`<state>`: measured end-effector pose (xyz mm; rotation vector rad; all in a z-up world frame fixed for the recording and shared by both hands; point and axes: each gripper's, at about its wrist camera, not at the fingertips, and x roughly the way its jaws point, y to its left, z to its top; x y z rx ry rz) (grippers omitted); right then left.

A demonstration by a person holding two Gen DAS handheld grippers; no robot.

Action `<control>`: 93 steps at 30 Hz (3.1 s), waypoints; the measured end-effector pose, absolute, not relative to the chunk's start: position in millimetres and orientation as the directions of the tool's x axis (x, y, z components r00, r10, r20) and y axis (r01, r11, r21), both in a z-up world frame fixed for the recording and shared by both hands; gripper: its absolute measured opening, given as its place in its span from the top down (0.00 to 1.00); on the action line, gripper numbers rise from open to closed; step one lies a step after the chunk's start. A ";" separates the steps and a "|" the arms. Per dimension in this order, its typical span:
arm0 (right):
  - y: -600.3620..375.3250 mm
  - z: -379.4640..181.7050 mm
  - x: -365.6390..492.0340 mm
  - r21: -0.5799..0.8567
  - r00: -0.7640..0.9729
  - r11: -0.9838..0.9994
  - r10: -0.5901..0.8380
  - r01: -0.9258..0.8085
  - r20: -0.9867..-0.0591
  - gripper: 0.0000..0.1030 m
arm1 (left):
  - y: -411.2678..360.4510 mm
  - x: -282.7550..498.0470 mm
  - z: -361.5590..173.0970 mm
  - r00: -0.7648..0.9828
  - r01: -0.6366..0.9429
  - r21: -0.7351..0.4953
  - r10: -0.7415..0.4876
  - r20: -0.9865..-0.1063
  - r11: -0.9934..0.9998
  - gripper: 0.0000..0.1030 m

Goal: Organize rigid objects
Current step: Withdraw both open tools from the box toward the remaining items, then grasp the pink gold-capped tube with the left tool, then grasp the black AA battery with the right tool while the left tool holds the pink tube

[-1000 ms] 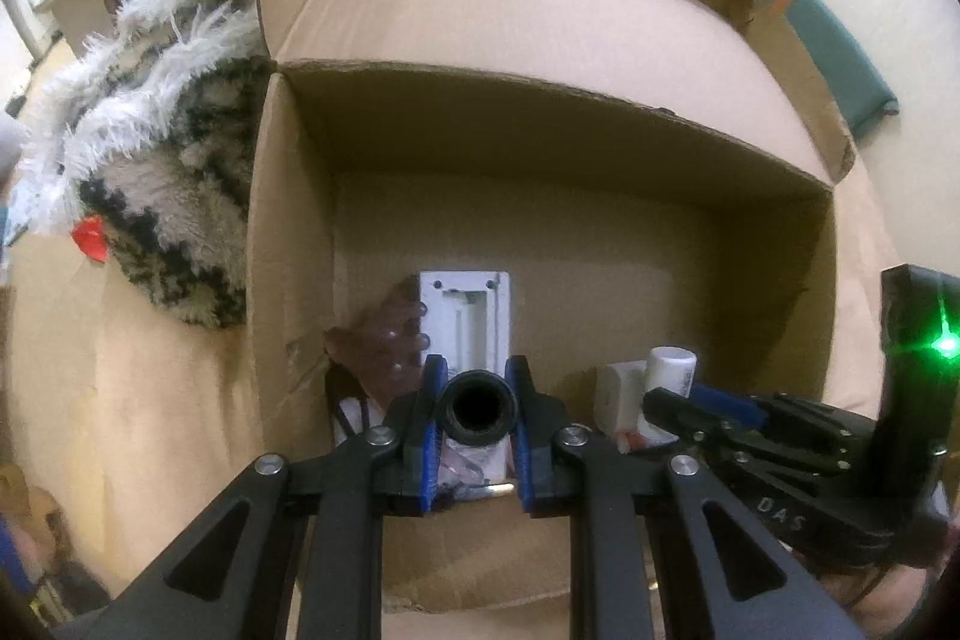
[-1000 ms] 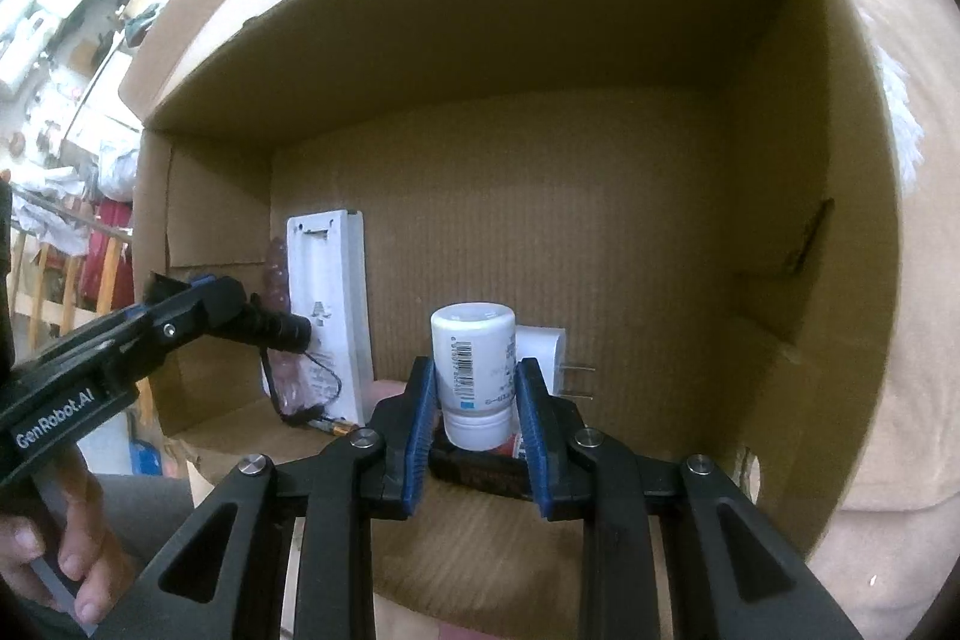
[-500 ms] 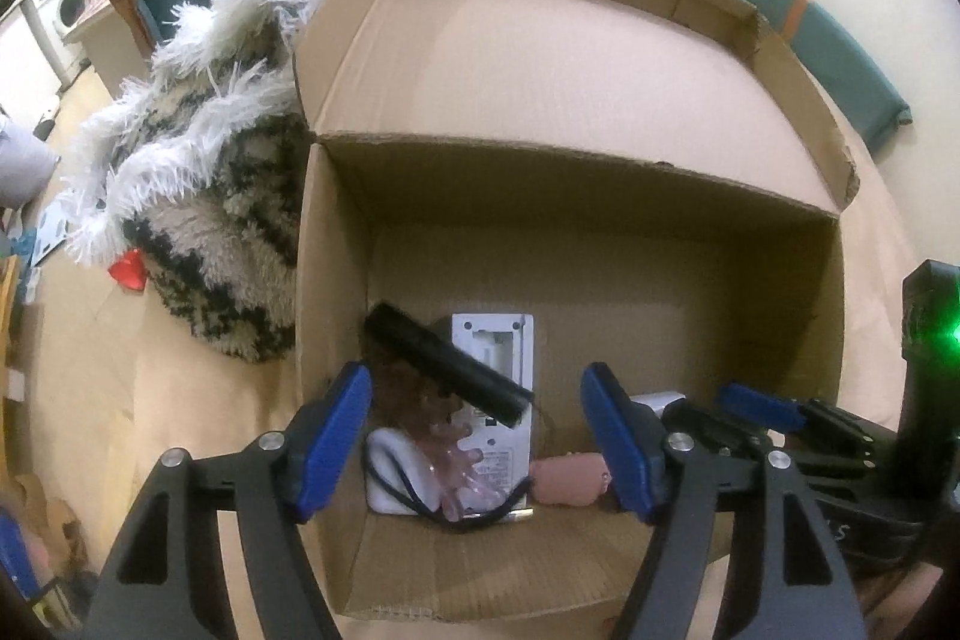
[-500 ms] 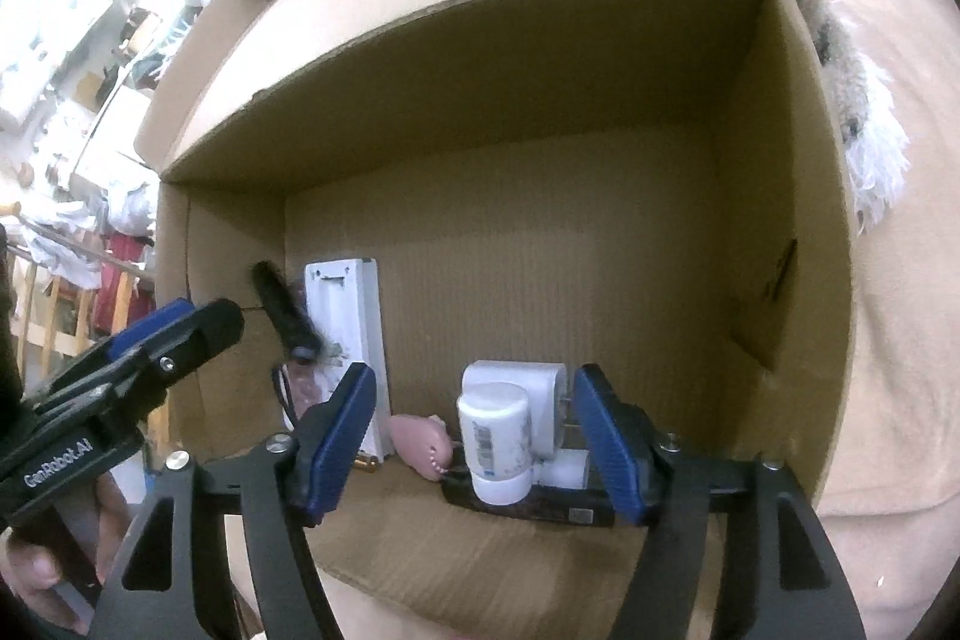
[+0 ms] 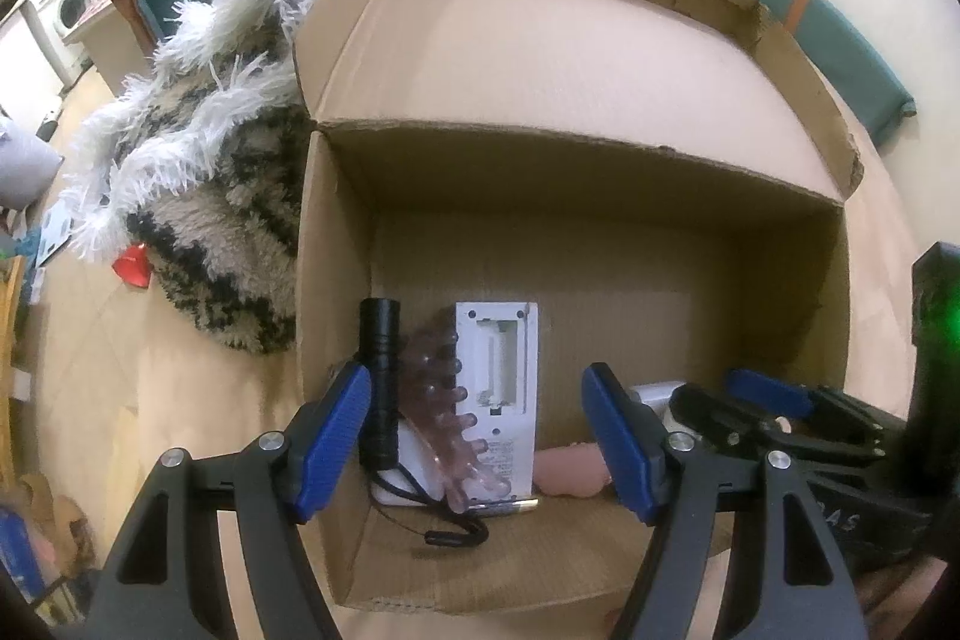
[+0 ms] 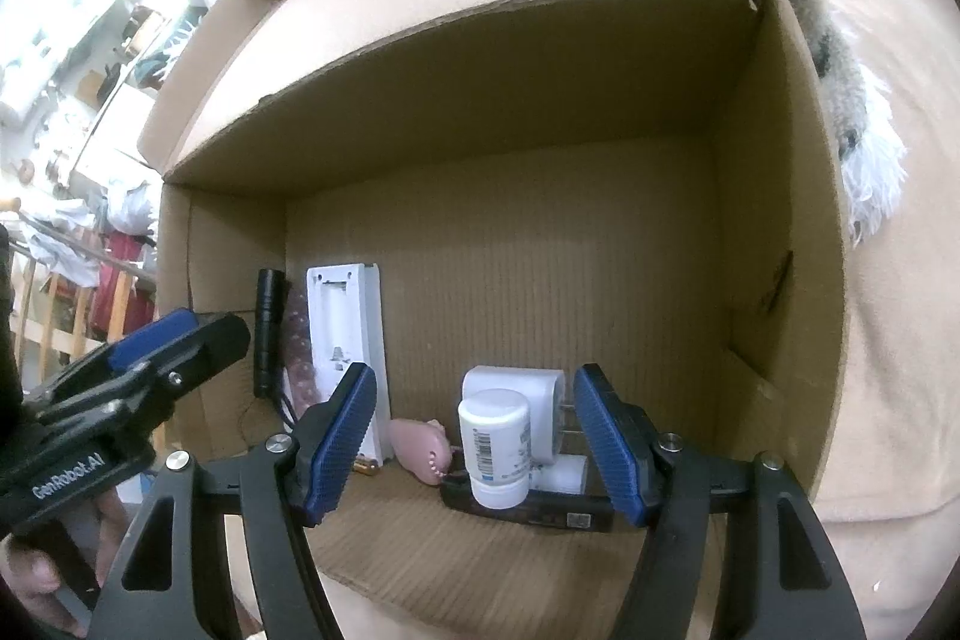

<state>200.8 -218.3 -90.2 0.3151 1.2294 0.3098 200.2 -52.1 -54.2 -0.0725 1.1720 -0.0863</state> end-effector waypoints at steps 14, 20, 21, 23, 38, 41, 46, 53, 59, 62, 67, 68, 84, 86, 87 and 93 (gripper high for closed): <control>-233.8 -69.9 172.6 0.418 0.353 0.907 0.408 -0.051 -0.842 0.30 | -44.9 166.0 -28.4 0.432 0.043 -0.027 -0.043 -0.901 0.999 0.32; -247.3 -57.3 148.0 0.414 0.388 0.909 0.395 -0.036 -0.833 0.30 | -43.5 133.4 -14.7 0.445 0.047 -0.026 -0.044 -0.895 0.999 0.32; -250.4 -56.9 143.2 0.422 0.390 0.906 0.397 -0.025 -0.831 0.30 | -43.3 128.2 -15.3 0.443 0.050 -0.020 -0.040 -0.896 0.999 0.32; -256.6 -55.8 133.3 0.439 0.392 0.898 0.406 -0.007 -0.826 0.30 | -41.9 115.2 -18.6 0.436 0.051 -0.008 -0.030 -0.900 0.999 0.32; -296.4 -70.7 72.7 0.469 0.382 0.876 0.397 0.114 -0.834 0.30 | -104.2 42.2 -96.6 0.225 0.015 -0.084 -0.086 -0.970 0.996 0.32; -305.6 -75.1 73.6 0.484 0.384 0.861 0.399 0.155 -0.833 0.30 | -134.8 32.1 -110.5 0.233 0.041 -0.093 -0.100 -0.967 0.995 0.32; -316.1 -77.6 77.0 0.521 0.389 0.833 0.423 0.189 -0.818 0.30 | -175.6 32.2 -136.3 0.213 0.079 0.005 -0.012 -0.977 0.997 0.32; -312.1 -83.0 81.3 0.518 0.362 0.835 0.431 0.187 -0.826 0.30 | -179.8 34.3 -157.8 0.174 0.102 0.009 -0.009 -0.985 0.995 0.53; -301.1 -82.4 85.3 0.507 0.354 0.846 0.429 0.166 -0.831 0.30 | -169.8 36.9 -154.5 0.127 0.155 -0.027 -0.047 -0.991 0.988 0.60; -295.6 -82.6 85.9 0.484 0.347 0.862 0.412 0.151 -0.843 0.30 | -154.5 41.7 -149.3 0.118 0.162 -0.007 -0.027 -0.993 0.987 0.60; -291.2 -85.1 86.8 0.463 0.331 0.875 0.398 0.143 -0.855 0.30 | -118.9 43.4 -146.6 0.093 0.139 0.023 0.010 -0.996 0.990 0.61; -289.4 -84.9 87.2 0.463 0.328 0.876 0.402 0.135 -0.855 0.30 | -108.4 43.9 -143.8 0.092 0.123 0.027 0.015 -0.996 0.992 0.61; -253.7 -105.6 92.8 0.406 0.222 0.912 0.383 0.066 -0.897 0.30 | -7.4 79.5 -16.1 0.359 -0.004 -0.033 -0.029 -0.933 0.999 0.60; -246.1 -109.1 94.7 0.393 0.208 0.918 0.375 0.051 -0.904 0.30 | -2.3 80.9 -26.6 0.363 -0.022 -0.039 -0.029 -0.931 0.999 0.61; -241.3 -111.7 96.4 0.387 0.201 0.921 0.372 0.042 -0.906 0.30 | -1.4 80.6 -36.9 0.348 -0.038 -0.057 -0.040 -0.937 0.998 0.61; -208.4 -132.0 108.7 0.311 0.145 0.950 0.313 -0.037 -0.939 0.30 | 6.1 82.4 -49.8 0.311 -0.082 -0.153 -0.121 -0.943 0.985 0.60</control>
